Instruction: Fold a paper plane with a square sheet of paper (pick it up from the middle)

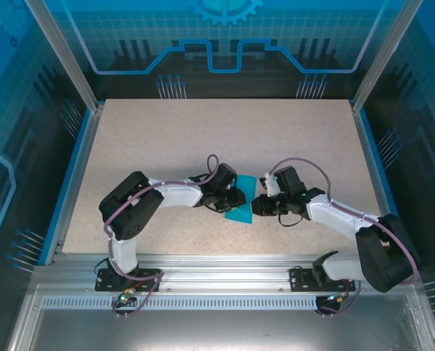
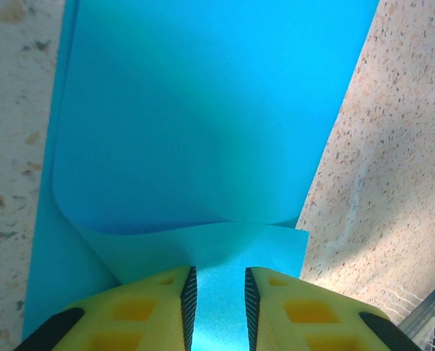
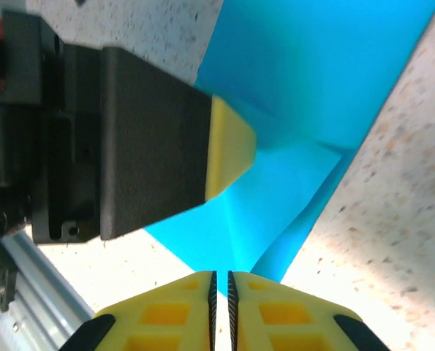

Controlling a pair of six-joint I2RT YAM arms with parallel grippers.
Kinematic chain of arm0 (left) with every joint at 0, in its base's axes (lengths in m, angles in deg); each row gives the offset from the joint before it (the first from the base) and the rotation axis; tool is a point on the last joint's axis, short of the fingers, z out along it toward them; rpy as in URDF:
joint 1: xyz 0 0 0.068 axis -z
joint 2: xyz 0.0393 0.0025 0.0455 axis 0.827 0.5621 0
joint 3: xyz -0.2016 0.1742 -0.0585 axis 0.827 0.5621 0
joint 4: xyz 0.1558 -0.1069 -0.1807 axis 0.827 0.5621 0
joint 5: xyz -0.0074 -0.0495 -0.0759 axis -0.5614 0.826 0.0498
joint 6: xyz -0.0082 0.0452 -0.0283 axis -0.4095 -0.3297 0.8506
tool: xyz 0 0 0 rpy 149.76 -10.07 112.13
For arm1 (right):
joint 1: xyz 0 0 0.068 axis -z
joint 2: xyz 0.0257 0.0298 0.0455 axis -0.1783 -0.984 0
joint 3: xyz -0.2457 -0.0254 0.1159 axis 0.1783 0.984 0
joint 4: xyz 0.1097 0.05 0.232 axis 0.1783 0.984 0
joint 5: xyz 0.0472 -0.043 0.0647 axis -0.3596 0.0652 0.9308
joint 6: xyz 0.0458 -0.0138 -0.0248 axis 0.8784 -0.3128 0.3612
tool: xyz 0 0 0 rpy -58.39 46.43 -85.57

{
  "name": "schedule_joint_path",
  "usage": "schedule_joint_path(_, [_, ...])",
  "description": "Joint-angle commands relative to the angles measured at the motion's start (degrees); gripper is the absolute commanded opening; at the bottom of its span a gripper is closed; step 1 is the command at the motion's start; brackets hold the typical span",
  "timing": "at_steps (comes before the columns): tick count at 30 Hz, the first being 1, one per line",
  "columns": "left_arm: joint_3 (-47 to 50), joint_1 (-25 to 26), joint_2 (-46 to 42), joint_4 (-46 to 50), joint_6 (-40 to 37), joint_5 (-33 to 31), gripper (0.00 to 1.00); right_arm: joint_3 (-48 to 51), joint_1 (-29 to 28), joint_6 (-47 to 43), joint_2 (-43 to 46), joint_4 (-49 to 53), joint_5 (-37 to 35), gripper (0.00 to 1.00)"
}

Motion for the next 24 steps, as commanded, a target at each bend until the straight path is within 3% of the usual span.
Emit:
schedule_joint_path(1, [0.5, 0.3, 0.9, -0.1, 0.2, -0.7, 0.28, -0.4, -1.7, 1.6, -2.0, -1.7, 4.7, 0.13])
schedule_joint_path(9, [0.2, 0.3, 1.0, 0.1, 0.2, -0.5, 0.28, -3.2, -4.0, 3.0, -8.8, -2.2, 1.8, 0.11])
schedule_joint_path(24, [0.7, 0.2, 1.1, 0.4, 0.0, -0.4, 0.28, -2.6, -3.7, 1.2, -12.2, 0.8, -1.9, 0.12])
